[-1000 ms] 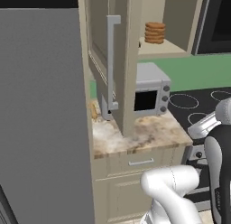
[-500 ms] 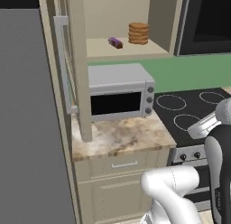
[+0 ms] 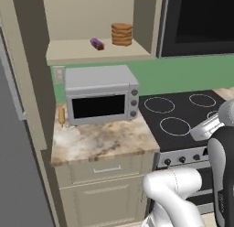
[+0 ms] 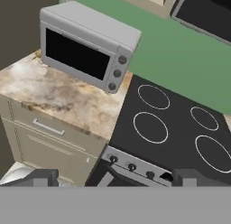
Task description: Pick the bar and boxed food from the counter and place them in the cabinets closest to them.
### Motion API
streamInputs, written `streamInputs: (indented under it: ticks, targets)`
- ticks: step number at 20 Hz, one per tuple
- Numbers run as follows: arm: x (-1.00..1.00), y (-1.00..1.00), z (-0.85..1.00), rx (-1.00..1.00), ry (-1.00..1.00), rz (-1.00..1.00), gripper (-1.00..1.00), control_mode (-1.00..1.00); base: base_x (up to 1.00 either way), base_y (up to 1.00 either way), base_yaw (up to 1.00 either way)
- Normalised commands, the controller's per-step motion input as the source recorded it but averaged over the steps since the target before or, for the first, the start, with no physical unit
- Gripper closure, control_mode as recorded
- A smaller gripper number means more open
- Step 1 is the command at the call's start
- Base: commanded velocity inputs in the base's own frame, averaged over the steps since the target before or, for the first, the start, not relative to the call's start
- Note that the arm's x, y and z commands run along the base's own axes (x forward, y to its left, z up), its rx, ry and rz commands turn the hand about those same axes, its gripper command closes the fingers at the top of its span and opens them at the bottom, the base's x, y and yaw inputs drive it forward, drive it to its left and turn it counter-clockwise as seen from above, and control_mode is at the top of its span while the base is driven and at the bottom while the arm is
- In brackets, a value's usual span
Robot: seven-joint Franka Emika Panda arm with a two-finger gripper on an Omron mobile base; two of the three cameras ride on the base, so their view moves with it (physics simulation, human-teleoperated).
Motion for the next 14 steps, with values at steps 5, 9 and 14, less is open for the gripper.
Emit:
streamInputs:
  ticks: [5,9,14]
  targets:
    - [0.0,0.0,0.0,0.0,0.0,0.0,-1.0,1.0,-0.1,-0.49,0.0]
    - [0.0,0.0,0.0,0.0,0.0,0.0,-1.0,1.0,-0.1,-0.5,0.0]
    - [0.0,0.0,0.0,0.0,0.0,0.0,-1.0,1.0,-0.09,-0.49,0.0]
